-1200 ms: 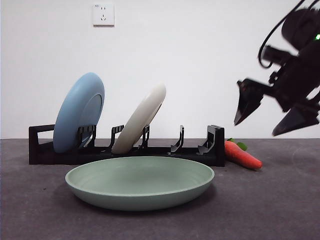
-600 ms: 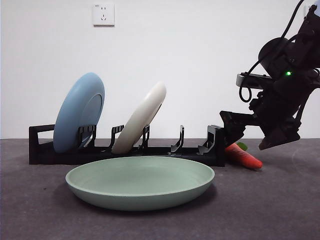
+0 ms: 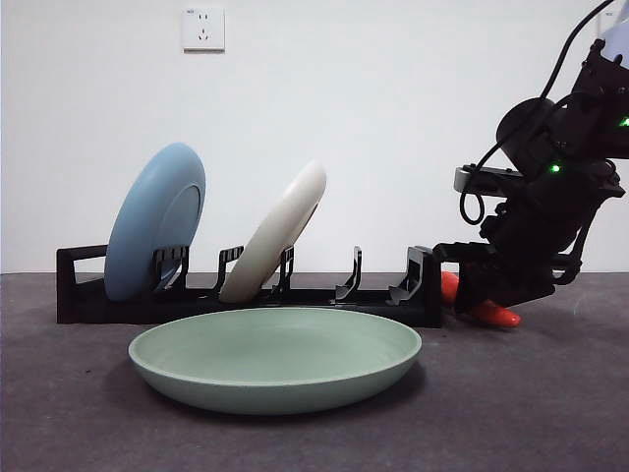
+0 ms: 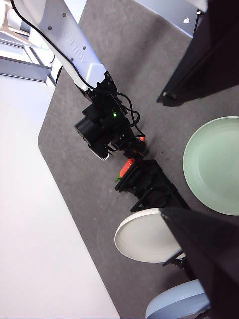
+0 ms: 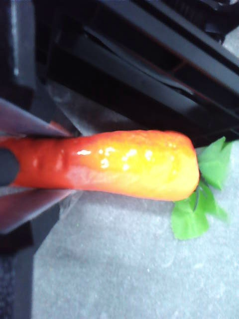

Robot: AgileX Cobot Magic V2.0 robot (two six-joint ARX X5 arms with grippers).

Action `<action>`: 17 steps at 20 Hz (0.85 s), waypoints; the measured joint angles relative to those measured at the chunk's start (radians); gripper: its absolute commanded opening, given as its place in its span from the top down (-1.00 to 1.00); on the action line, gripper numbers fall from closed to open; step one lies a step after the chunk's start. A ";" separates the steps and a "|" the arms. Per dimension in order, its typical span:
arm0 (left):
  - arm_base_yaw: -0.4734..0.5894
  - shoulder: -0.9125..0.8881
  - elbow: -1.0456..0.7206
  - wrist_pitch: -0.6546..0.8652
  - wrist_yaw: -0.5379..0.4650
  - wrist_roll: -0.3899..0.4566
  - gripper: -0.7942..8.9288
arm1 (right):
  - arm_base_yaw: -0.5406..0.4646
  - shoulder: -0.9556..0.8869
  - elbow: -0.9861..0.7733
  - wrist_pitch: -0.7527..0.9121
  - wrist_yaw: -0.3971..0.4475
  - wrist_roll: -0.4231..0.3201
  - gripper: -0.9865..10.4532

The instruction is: Take the green plate from the plate rack,put the plate on the table,take the carrot from the table,put the carrot in the plate

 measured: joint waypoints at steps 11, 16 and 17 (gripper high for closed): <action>0.000 0.000 0.000 -0.008 -0.002 0.000 0.13 | -0.001 -0.047 0.000 -0.055 0.042 0.000 0.85; 0.000 0.000 0.000 -0.026 -0.003 0.000 0.13 | -0.003 -0.350 0.000 -0.285 0.052 0.016 0.85; 0.000 0.000 0.000 -0.026 -0.003 0.000 0.13 | 0.014 -0.422 0.000 -0.357 0.052 0.027 0.85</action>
